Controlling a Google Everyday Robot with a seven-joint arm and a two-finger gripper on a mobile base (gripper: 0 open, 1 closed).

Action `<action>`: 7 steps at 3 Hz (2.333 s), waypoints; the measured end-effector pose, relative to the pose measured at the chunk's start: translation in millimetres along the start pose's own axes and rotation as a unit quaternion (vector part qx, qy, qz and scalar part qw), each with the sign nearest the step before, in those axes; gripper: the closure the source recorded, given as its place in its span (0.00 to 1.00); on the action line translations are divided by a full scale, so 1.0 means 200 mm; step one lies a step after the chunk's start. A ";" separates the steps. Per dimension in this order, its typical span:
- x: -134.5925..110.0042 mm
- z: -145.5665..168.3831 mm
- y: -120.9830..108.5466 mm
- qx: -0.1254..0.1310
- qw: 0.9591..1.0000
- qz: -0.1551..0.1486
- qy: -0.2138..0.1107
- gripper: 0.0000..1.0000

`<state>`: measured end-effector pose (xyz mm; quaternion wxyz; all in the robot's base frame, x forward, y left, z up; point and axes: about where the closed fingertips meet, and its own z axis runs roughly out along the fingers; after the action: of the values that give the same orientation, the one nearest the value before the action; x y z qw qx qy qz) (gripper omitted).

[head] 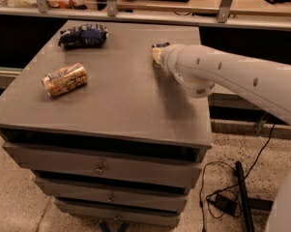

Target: Move rxbar chocolate near orange can

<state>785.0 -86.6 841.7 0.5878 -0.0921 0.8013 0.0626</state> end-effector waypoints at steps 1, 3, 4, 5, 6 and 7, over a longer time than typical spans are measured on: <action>-0.15 0.03 0.11 -0.066 0.997 -0.024 -0.028 1.00; -0.41 0.09 0.11 -0.180 0.973 -0.115 -0.087 1.00; -0.45 0.17 0.14 -0.224 0.958 -0.156 -0.084 1.00; -0.42 0.23 0.30 -0.291 0.935 -0.188 -0.070 1.00; -0.30 0.16 0.53 -0.379 0.901 -0.207 -0.044 1.00; -0.17 0.04 0.73 -0.453 0.865 -0.215 -0.017 1.00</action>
Offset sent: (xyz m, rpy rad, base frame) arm -0.0082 0.0691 0.0820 -0.0300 -0.1977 0.8112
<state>769.5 60.8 870.9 0.4937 -0.5168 0.6353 0.2925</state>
